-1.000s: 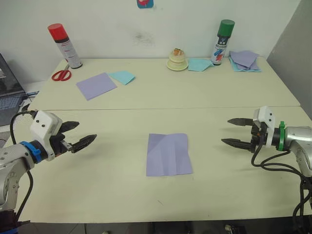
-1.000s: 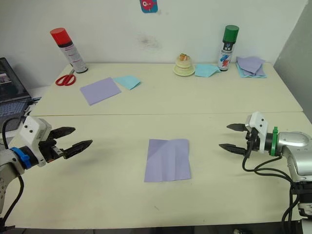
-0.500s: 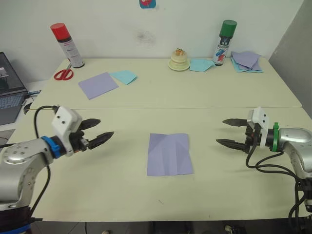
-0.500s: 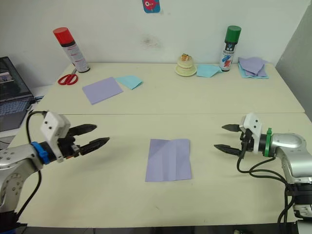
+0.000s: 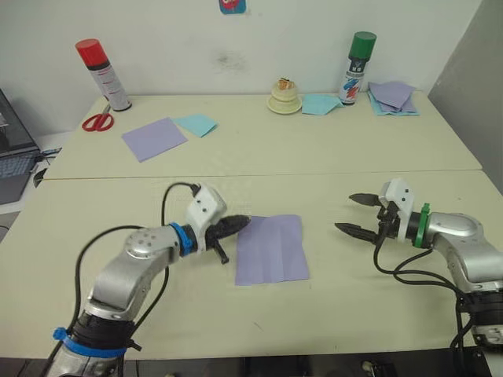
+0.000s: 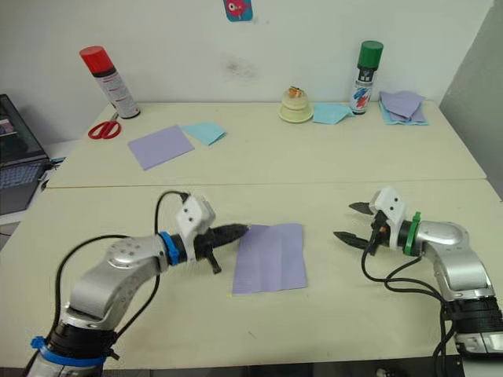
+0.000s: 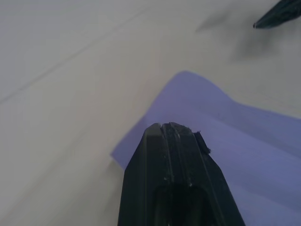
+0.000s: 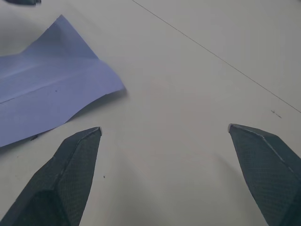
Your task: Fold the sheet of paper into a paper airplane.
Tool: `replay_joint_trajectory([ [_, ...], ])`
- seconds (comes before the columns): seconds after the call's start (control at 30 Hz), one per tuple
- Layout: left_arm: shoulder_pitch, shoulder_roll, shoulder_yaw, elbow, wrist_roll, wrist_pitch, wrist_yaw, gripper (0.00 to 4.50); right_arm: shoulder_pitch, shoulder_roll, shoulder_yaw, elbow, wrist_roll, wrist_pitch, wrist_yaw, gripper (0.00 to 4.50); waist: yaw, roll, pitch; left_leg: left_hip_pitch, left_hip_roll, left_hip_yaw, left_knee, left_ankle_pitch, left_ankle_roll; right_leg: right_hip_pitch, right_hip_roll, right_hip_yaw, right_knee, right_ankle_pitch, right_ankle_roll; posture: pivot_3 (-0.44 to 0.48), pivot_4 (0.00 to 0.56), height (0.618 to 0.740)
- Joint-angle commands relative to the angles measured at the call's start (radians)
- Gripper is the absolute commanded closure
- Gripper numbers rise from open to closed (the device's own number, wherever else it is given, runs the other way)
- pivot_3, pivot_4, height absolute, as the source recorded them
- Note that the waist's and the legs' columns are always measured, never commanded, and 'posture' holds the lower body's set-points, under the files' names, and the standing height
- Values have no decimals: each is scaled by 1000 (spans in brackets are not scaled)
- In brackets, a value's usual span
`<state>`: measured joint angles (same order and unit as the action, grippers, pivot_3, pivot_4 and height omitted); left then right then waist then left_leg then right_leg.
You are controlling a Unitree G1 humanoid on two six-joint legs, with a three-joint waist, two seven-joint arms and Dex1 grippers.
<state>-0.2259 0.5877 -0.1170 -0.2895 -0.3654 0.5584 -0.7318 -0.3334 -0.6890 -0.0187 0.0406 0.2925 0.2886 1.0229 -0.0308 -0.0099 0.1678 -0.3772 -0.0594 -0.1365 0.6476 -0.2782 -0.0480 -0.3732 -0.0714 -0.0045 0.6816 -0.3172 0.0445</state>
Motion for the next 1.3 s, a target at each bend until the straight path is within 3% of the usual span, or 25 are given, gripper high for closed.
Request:
replay_joint_trajectory([
  [0.03, -1, -45, -29, 32, 6, -12, -1, 4483, -1, 6, 8, -31, -9, -35, 0, 0, 2, 0, 0, 0, 0, 0, 0, 0, 0, 0, 0, 0, 0, 0, 0, 0, 150, 740],
  [0.43, 8, -94, -148, 221, 157, -93, 4, 4483, -47, 49, 77, 133, -83, -181, 9, 0, 4, 1, -2, 6, -1, 0, 1, 0, 0, 6, 0, 1, 0, 1, 1, 0, 150, 740],
  [0.47, 11, -99, -148, 228, 159, -102, 4, 4498, -59, 57, 84, 165, -97, -205, 4, 169, 4, 1, -2, 8, -1, 1, 0, 0, 0, 8, 0, 1, 0, 1, 1, 0, 150, 740],
  [0.53, 19, -107, -150, 235, 165, -115, 2, 4500, -80, 72, 94, 221, -115, -248, 4, 571, 4, 1, -2, 14, -1, 1, 0, 0, 0, 14, 0, 2, 0, 1, 1, 0, 150, 740],
  [0.7, 24, -117, -147, 243, 168, -128, -6, 4500, -139, 98, 149, 335, -209, -440, 3, 2383, 3, 1, -2, 17, -1, 1, -1, -2, 4, 17, 1, 2, -1, 1, 2, 0, 150, 740],
  [0.83, 24, -116, -146, 249, 173, -136, -10, 4500, -170, 143, 194, 350, -218, -468, 34, 3938, 2, 2, -2, 17, -1, 0, -1, -1, 2, 17, 1, 2, -1, 1, 2, 0, 150, 740],
  [0.9, 23, -115, -149, 254, 179, -143, -12, 4500, -188, 168, 219, 358, -232, -474, 35, 4480, 3, 2, -2, 17, -1, 0, -1, -1, 1, 17, 1, 2, -1, 2, 2, 0, 150, 740],
  [1.3, 29, -110, -145, 264, 187, -162, -14, 4500, -212, 181, 209, 326, -212, -353, 62, 4480, 5, 2, -2, 17, -1, -1, -1, 0, 1, 17, 1, 2, -1, 2, 2, 0, 150, 740],
])
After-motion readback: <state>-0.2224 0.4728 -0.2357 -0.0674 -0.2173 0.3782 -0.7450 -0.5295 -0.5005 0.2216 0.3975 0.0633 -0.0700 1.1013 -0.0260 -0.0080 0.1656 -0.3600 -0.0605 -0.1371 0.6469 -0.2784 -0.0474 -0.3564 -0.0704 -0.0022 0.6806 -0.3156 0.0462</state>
